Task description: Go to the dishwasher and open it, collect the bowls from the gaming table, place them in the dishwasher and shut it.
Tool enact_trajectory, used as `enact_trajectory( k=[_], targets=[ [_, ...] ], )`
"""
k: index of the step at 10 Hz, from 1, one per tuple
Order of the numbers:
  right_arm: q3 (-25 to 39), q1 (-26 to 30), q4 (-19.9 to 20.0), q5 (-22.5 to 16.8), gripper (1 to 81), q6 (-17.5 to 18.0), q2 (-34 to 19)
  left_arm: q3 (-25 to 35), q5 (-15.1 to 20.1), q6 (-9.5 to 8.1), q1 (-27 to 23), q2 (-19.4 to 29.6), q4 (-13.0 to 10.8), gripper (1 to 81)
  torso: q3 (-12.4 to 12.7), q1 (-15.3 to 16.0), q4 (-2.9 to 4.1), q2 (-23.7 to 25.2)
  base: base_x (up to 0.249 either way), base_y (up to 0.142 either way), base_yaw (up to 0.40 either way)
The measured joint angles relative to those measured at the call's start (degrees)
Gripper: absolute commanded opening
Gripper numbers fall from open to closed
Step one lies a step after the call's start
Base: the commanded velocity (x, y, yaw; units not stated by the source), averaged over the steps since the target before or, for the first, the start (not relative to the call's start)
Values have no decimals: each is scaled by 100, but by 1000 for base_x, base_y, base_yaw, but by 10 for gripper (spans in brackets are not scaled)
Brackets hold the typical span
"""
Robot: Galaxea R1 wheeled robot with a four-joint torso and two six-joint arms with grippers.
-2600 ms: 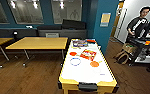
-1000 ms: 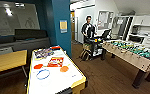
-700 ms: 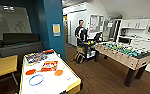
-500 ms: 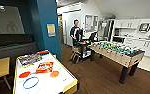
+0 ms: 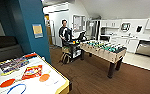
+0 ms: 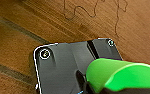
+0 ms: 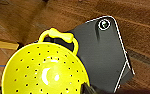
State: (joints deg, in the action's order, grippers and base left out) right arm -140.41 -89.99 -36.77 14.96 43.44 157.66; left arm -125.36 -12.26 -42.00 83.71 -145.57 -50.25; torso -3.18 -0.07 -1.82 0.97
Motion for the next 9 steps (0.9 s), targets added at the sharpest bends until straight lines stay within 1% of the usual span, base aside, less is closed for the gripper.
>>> enact_trajectory(
  k=[9],
  targets=[
    [-29,2,-2,2,10,-20,78,0,0,0,60,-5,-16,10,0,0,0,0,0,0,-337]
  ],
)
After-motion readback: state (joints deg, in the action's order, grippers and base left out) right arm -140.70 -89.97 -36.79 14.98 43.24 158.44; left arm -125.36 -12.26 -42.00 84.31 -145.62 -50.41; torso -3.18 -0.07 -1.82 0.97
